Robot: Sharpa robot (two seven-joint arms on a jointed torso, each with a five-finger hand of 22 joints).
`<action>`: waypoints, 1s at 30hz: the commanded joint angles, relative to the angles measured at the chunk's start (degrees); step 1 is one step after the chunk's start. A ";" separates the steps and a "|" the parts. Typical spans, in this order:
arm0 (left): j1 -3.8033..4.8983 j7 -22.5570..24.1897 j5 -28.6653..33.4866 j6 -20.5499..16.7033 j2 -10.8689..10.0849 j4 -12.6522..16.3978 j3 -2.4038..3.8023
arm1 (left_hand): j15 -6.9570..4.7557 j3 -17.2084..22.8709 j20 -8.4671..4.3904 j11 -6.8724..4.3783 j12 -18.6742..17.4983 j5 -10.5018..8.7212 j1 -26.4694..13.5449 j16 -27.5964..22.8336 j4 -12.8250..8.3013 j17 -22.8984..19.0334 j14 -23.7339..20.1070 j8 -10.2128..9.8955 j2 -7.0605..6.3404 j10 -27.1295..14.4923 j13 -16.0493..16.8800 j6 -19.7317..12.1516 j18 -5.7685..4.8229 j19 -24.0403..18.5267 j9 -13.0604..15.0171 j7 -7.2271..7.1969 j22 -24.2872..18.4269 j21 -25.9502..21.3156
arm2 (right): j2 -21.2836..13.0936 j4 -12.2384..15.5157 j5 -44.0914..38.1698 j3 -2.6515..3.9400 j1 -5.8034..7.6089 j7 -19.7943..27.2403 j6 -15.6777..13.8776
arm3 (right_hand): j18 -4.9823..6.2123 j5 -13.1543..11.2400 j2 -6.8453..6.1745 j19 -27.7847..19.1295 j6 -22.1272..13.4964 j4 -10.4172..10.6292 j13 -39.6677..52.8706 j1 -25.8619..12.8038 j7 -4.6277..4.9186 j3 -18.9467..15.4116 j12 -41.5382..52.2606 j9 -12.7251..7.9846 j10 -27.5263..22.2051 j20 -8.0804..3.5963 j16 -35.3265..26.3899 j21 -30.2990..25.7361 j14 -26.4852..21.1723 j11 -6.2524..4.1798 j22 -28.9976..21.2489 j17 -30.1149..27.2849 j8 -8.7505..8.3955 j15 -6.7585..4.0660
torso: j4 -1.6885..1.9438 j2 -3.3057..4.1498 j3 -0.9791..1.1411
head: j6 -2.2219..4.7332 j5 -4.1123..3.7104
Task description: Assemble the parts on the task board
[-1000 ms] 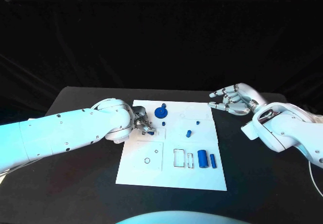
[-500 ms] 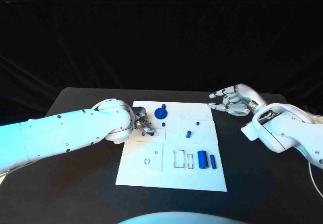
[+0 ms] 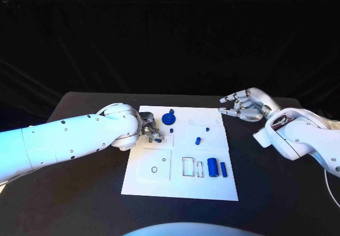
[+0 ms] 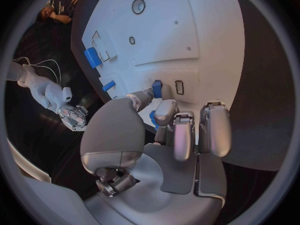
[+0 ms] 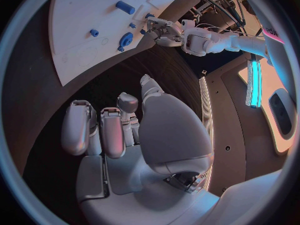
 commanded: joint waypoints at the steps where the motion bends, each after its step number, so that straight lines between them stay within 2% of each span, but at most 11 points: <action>1: -0.22 -0.39 0.14 3.37 0.25 -0.09 -0.20 | -0.39 -0.64 -0.28 -0.01 0.44 -0.14 -0.87 0.17 0.11 15.09 6.02 0.36 -0.05 0.43 0.16 1.28 -0.98 0.11 0.08 -0.99 2.54 0.21 | -0.03 0.23 -0.09 0.02 -0.03 0.56 0.24 | 0.50 0.19 0.56 -0.09 0.56 -0.31 -0.06 0.15 -0.02 -0.18 0.16 0.10 0.40 -0.36 -0.16 -0.34 3.06 0.02 -0.12 2.42 0.01 -0.26 | 0.02 -0.01 -0.02 | -0.03 0.00; 4: -0.22 -0.43 0.15 3.76 0.40 -0.33 -0.20 | -0.46 -1.29 -0.37 -0.08 0.52 -0.06 -1.75 0.17 0.81 15.09 6.02 0.42 0.35 0.46 0.23 1.41 -0.97 0.10 0.11 -1.06 2.50 0.14 | -0.11 0.34 -0.09 0.02 -0.03 0.61 0.13 | 0.51 0.19 0.56 -0.10 0.56 -0.32 -0.08 0.15 -0.02 -0.19 0.14 0.10 0.38 -0.36 -0.17 -0.35 3.06 0.02 -0.15 2.40 0.01 -0.27 | 0.09 -0.03 0.02 | -0.17 -0.05; 7: -0.21 -0.46 0.15 3.92 0.56 -0.52 -0.20 | -0.49 -1.52 -0.40 -0.11 0.59 -0.04 -2.09 0.17 1.04 15.09 6.02 0.45 0.46 0.49 0.30 1.48 -0.97 0.12 0.12 -1.10 2.52 0.14 | -0.14 0.36 -0.09 0.02 -0.03 0.63 0.09 | 0.51 0.19 0.56 -0.10 0.56 -0.32 -0.08 0.15 -0.02 -0.19 0.14 0.10 0.38 -0.36 -0.17 -0.35 3.06 0.02 -0.15 2.40 0.01 -0.27 | 0.05 -0.03 -0.07 | -0.20 0.01; 20: -0.19 -0.54 0.15 4.01 1.16 -1.34 -0.19 | -0.65 -2.91 -0.58 -0.27 1.32 0.00 -4.38 0.17 2.69 15.09 6.02 0.68 1.08 1.06 1.01 2.04 -1.15 0.57 0.19 -1.28 3.29 0.57 | -0.19 0.51 -0.09 0.02 -0.03 0.71 -0.10 | 0.57 0.22 0.59 -0.23 0.55 -0.33 -0.32 0.15 -0.01 -0.21 -0.15 0.10 0.23 -0.37 -0.37 -0.52 3.01 0.02 -0.48 2.16 -0.01 -0.27 | 0.11 -0.02 -0.08 | -0.34 -0.19; 30: -0.18 -0.54 0.15 4.23 1.45 -2.06 -0.18 | -0.73 -4.41 -0.66 -0.37 1.78 -0.04 -6.05 0.17 3.82 15.09 6.02 0.82 0.67 1.43 1.45 2.48 -1.24 0.81 0.21 -1.39 3.71 0.78 | -0.28 0.63 -0.09 0.02 -0.03 0.76 -0.13 | 0.61 0.23 0.60 -0.32 0.54 -0.33 -0.42 0.14 -0.01 -0.23 -0.27 0.10 0.15 -0.37 -0.50 -0.62 2.97 0.02 -0.68 2.00 -0.02 -0.27 | 0.09 -0.08 -0.05 | -0.35 -0.21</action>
